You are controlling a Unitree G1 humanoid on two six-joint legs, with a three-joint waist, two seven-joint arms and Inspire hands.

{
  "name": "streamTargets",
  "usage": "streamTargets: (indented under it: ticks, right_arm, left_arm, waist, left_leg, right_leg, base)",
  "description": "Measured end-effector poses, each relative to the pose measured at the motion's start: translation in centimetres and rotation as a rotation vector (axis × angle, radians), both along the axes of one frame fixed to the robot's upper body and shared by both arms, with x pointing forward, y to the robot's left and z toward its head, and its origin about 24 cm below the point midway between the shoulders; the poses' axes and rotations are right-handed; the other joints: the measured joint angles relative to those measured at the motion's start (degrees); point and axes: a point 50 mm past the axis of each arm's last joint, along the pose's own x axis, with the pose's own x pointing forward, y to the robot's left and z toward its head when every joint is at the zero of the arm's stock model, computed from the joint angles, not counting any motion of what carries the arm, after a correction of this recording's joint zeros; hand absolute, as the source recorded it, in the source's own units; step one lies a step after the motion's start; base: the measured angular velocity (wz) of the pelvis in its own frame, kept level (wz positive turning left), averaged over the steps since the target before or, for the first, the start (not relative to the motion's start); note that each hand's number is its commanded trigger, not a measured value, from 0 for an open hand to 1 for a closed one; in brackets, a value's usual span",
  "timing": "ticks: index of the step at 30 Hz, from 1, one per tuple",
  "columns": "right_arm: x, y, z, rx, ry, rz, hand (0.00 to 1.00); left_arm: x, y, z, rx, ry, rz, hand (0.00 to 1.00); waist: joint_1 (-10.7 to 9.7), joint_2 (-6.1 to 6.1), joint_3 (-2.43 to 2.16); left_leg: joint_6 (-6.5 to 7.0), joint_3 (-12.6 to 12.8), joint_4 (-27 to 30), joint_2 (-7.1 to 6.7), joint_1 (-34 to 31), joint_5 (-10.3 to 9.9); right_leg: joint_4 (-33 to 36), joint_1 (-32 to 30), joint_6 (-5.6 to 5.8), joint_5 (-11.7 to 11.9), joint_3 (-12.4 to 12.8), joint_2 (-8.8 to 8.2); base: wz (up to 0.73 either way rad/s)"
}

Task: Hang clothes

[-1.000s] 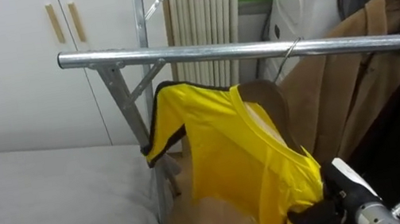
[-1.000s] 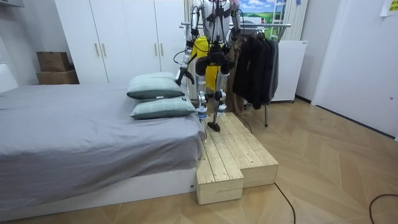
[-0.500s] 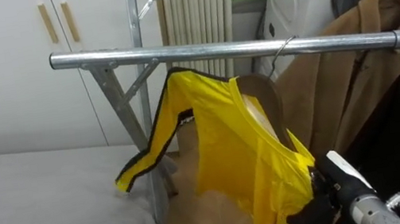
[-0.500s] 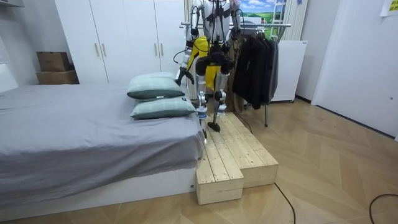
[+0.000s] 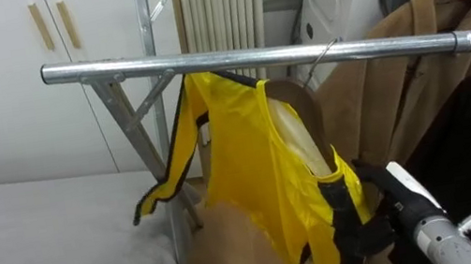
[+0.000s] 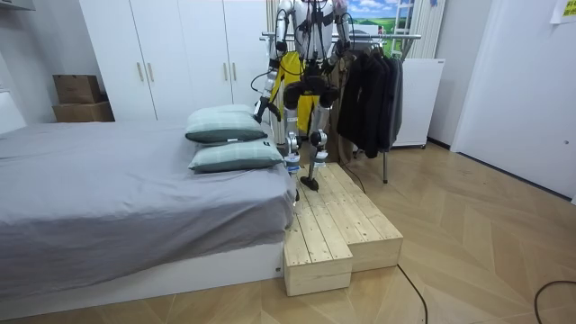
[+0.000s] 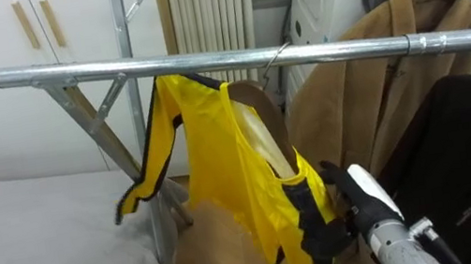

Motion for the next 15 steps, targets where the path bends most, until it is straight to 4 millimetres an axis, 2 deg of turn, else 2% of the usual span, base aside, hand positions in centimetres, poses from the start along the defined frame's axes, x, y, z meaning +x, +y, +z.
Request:
streamTargets:
  ticks: [6, 10, 15]
  right_arm:
    - [-0.7, -1.3, -0.2, 0.144, -0.009, -0.107, 0.0]
    - [-1.0, -2.8, -0.1, 0.18, -0.027, -0.184, 0.0]
    - [-1.4, -3.2, -0.3, 0.202, -0.024, -0.215, 0.0]
  left_arm:
    - [-0.5, -0.4, -0.1, -0.01, 0.008, 0.01, 0.0]
    - [-0.8, -0.7, -0.2, -0.018, 0.012, 0.022, 0.0]
    - [-1.0, -0.8, -0.2, -0.018, 0.017, 0.025, 0.0]
  waist:
    - [-1.4, 0.51, 0.05]
    - [-2.0, 0.95, -0.16]
    - [-2.6, 0.98, -0.21]
  left_leg:
    - [0.08, 0.2, 0.0, -0.02, -0.4, 0.0]
    - [0.1, 1.3, 0.0, 0.04, -0.2, -0.1]
    - [0.0, 1.5, -0.2, 0.16, 0.2, -0.1]
  right_leg:
    - [-0.1, -0.2, 0.18, 0.1, 0.4, 0.05]
    - [0.0, -0.4, 0.23, 0.3, 0.5, 0.11]
    - [-0.2, -0.2, 0.18, 0.3, 1.5, 0.49]
  base:
    - [-0.02]
    - [-0.12]
    - [-0.02]
